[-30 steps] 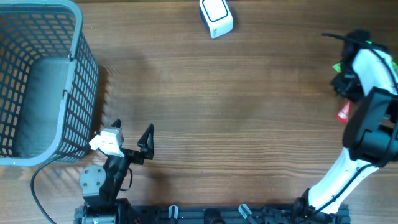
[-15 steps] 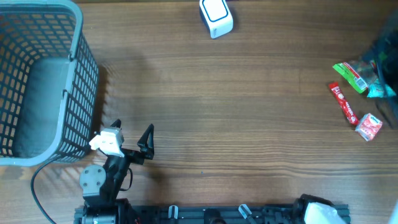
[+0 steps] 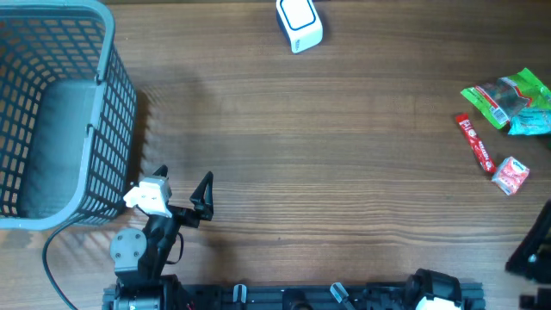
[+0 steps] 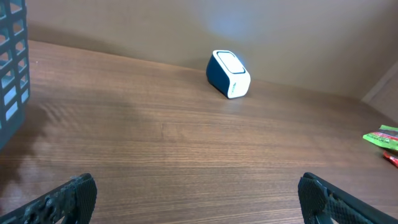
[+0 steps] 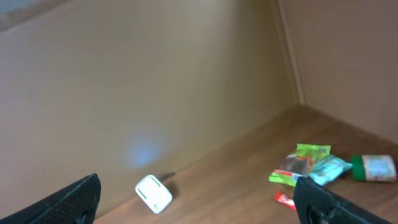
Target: Scan the item barcode
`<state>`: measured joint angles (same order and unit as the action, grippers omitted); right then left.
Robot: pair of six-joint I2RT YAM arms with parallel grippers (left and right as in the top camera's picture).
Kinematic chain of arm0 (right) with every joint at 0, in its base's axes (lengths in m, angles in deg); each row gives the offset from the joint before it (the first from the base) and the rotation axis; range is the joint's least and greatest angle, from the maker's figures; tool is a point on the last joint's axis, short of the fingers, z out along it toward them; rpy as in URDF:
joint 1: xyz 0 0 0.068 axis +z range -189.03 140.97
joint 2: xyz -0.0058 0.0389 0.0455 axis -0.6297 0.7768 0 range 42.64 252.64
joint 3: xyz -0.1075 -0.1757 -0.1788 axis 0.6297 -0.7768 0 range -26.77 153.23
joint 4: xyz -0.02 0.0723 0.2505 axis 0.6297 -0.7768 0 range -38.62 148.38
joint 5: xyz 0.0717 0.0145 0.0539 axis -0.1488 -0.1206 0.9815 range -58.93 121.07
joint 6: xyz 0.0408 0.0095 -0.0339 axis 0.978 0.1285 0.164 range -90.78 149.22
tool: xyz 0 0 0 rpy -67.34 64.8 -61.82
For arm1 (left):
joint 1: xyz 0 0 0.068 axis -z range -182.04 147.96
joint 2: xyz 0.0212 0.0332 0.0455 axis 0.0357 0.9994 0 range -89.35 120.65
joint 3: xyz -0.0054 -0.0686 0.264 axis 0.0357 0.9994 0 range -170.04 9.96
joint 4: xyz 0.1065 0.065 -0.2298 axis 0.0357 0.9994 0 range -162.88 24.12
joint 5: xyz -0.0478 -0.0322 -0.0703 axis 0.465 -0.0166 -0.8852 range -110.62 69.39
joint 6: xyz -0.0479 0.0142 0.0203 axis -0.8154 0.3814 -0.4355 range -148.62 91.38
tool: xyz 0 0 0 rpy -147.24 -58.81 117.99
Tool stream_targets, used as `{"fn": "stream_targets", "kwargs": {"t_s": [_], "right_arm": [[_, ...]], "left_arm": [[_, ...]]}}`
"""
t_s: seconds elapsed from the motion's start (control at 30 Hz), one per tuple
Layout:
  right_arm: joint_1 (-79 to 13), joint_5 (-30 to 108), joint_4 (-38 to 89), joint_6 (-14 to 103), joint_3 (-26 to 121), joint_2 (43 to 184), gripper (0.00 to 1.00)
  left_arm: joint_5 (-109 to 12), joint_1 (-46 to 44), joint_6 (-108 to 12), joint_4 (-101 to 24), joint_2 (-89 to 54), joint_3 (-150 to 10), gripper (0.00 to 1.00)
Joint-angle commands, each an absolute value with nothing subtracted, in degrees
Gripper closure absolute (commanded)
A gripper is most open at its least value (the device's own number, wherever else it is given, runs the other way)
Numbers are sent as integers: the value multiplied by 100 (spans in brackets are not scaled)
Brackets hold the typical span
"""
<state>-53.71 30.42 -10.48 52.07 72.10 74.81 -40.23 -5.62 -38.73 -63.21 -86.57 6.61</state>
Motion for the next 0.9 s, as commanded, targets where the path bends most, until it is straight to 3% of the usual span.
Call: {"fn": "stream_targets", "kwargs": {"t_s": [0.0,0.17,0.4,0.87], "right_arm": [[-5056,2920,-108,4523,6102,6709,0],[-4523,3077,2302,4400,3724,5345,0],[-4221,3626,5362,4593,631,4545,0],[-4037,3307,7002,4416,-1854,4283,0]], "left_arm": [[-4028,-535,-3785,-6317,-8670,681,0],[-4028,-535,-3785,-6317,-8670,681,0],[-4028,-535,-3785,-6317,-8670,681,0],[-4028,-535,-3783,-6317,-8670,681,0]]}}
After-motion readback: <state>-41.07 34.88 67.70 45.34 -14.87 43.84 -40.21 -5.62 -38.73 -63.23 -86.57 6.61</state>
